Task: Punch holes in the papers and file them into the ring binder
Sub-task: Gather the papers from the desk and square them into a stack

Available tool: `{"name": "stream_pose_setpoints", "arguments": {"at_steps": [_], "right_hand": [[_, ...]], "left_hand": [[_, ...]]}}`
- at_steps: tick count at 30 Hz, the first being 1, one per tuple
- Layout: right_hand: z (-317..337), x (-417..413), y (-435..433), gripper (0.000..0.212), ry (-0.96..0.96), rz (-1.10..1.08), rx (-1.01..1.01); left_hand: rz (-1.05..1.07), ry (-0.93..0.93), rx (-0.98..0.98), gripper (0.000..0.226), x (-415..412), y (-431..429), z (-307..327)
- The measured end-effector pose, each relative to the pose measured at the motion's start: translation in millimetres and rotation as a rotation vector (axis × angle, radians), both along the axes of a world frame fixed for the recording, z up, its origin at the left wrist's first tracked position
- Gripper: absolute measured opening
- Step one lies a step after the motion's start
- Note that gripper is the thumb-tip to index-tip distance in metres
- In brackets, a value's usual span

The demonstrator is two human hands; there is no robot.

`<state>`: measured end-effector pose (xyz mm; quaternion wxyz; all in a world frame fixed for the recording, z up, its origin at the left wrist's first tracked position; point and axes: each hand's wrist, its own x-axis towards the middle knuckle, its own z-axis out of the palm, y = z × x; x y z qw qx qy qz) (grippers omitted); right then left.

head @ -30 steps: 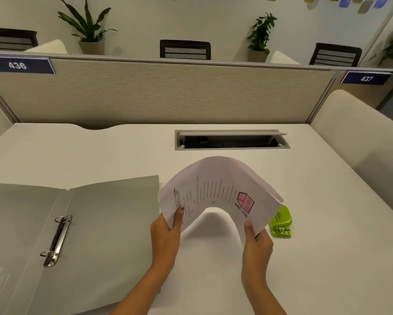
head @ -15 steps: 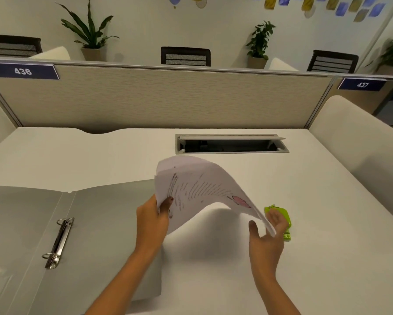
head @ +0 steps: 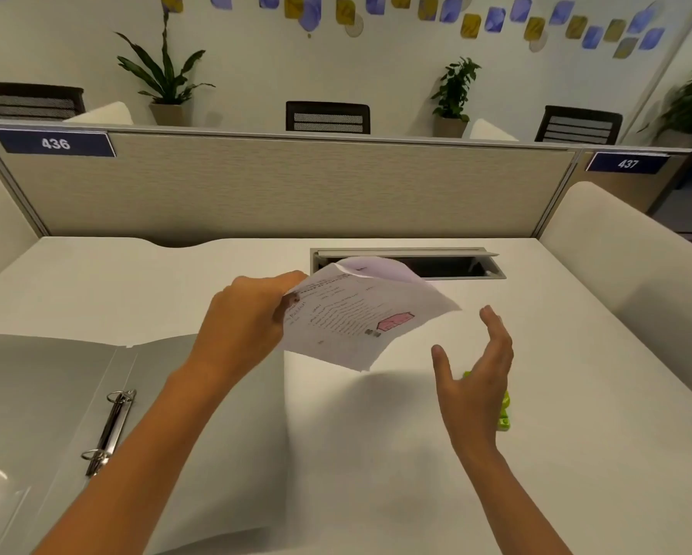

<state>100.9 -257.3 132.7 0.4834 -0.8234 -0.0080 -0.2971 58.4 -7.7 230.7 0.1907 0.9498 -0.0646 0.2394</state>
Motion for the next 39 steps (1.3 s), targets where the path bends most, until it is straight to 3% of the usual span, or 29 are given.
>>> {"name": "stream_pose_setpoints", "arguments": {"at_steps": [6,9,12,16,19,22,25,27,29,34,39], "right_hand": [[17.1,2.0,2.9,0.070,0.027,0.311,-0.063],[21.9,-1.6,9.1,0.042,0.129,0.420,-0.006],[20.1,-5.4,12.3,0.012,0.127,0.425,0.095],[10.2,-8.6,11.4,0.014,0.174,0.364,0.242],[7.1,-11.5,9.8,0.018,0.205,0.302,0.404],[9.6,-16.5,9.2,0.009,0.225,0.299,0.537],[9.5,-21.7,11.4,0.008,0.242,0.330,0.585],[9.1,-24.7,13.5,0.008,0.250,0.348,0.588],[8.0,-27.3,15.3,0.008,0.247,0.355,0.582],[10.5,-33.2,15.7,0.014,0.153,0.312,0.593],[6.6,-38.4,13.8,0.023,0.168,0.316,0.631]], "left_hand": [[-0.063,0.033,0.157,0.026,-6.7,-7.2,21.2],[-0.119,0.019,0.149,0.020,-8.8,-11.5,27.7],[-0.157,-0.046,0.086,0.020,-8.9,-10.9,28.6],[0.023,-0.282,0.074,0.045,-3.4,-5.5,17.9],[0.127,-0.291,-0.223,0.078,0.8,-1.1,-1.7],[0.044,-0.012,-0.754,0.094,-0.6,-8.9,-31.6],[-0.113,0.262,-1.002,0.072,-8.1,-25.6,-63.5],[-0.117,0.293,-1.019,0.042,-12.9,-38.5,-77.0],[-0.057,0.233,-1.075,0.029,-16.3,-50.7,-83.0],[0.037,0.069,-1.100,0.023,-22.4,-66.6,-80.6],[0.041,0.051,-1.060,0.025,-27.6,-68.5,-90.6]]}}
